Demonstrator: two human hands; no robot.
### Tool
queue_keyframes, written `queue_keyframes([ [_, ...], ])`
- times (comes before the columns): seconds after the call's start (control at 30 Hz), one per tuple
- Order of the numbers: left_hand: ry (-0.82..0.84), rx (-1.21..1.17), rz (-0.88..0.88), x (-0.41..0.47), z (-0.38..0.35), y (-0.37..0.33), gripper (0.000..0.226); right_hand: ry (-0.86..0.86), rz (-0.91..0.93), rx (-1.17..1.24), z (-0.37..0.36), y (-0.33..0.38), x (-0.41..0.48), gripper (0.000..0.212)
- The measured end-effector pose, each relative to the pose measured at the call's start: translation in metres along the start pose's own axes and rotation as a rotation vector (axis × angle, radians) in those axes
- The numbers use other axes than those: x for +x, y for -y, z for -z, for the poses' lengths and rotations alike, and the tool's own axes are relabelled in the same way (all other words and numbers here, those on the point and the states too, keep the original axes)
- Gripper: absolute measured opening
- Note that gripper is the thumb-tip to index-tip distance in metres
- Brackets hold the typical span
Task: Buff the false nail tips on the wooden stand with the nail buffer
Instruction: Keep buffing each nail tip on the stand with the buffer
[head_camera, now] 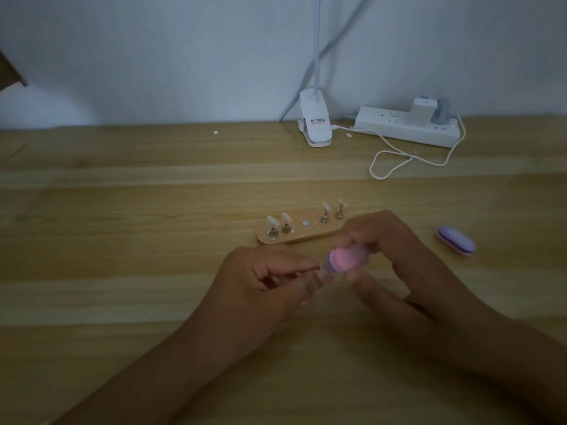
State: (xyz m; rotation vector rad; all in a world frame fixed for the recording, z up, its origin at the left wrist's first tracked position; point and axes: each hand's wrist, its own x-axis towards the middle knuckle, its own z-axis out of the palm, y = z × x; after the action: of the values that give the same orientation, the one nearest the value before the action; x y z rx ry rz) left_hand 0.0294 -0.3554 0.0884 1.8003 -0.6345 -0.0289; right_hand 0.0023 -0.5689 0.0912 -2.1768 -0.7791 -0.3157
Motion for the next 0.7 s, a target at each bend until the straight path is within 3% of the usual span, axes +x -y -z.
queue_keyframes([
  [0.23,-0.007,0.105,-0.043,0.0001,0.0014,-0.0030,0.012,-0.133,0.089,-0.157,0.0019,-0.0002,0.0059,0.026],
  [0.7,0.032,0.190,-0.080,-0.0011,-0.0014,-0.0050,0.012,-0.105,0.191,-0.234,0.0019,-0.0050,0.0053,0.029],
])
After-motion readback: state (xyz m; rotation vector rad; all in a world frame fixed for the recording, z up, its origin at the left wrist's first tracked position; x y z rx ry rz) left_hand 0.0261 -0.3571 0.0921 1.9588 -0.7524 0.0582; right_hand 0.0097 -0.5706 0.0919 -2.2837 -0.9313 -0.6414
